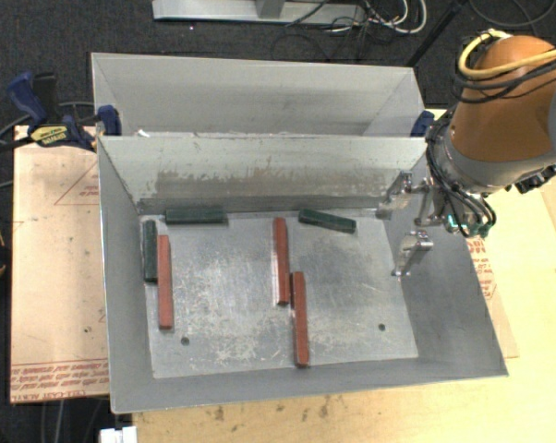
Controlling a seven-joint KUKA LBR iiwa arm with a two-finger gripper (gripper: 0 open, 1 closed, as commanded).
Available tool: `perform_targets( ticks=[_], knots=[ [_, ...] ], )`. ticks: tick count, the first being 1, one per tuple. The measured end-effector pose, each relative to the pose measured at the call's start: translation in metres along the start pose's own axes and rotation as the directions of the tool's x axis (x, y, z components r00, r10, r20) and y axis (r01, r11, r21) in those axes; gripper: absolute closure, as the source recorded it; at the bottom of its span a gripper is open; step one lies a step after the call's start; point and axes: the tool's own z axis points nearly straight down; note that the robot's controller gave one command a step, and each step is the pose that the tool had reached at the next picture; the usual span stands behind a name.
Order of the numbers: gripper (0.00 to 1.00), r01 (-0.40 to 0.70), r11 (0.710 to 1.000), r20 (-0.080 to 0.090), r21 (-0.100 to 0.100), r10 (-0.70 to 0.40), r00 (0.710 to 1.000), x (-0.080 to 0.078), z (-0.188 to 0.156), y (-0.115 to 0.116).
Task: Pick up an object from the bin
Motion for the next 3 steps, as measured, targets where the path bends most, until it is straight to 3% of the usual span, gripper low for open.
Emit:
perform_targets(
  ticks=[1, 2, 3],
  knots=[
    [0.0, 0.002, 1.0, 0.008, 0.001, -0.002, 1.0, -0.002, -0.004, 0.0],
    [0.0, -0.053, 0.999, 0.008, 0.0, 0.053, 0.999, 0.04, 0.008, 0.019],
    [0.0, 0.043, 0.999, 0.008, 0.002, -0.043, 0.999, 0.003, 0.012, 0.036]
  ],
)
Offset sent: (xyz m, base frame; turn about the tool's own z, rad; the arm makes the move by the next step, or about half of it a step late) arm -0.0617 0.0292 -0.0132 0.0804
